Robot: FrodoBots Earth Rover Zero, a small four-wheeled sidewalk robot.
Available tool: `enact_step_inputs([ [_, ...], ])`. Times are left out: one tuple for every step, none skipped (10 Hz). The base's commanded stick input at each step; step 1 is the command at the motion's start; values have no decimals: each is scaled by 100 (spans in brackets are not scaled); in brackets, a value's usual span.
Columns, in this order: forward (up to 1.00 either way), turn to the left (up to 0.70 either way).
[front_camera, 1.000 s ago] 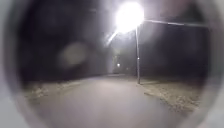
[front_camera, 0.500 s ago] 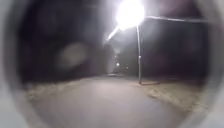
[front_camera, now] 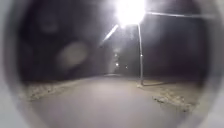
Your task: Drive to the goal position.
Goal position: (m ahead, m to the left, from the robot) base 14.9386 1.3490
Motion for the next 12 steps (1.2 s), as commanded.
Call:
enact_step_inputs([
  [85,0],
  [85,0],
  [85,0],
  [85,0],
  [85,0],
  [85,0],
  [85,0],
  [85,0],
  [85,0],
  [85,1],
  [85,3],
  [85,1],
])
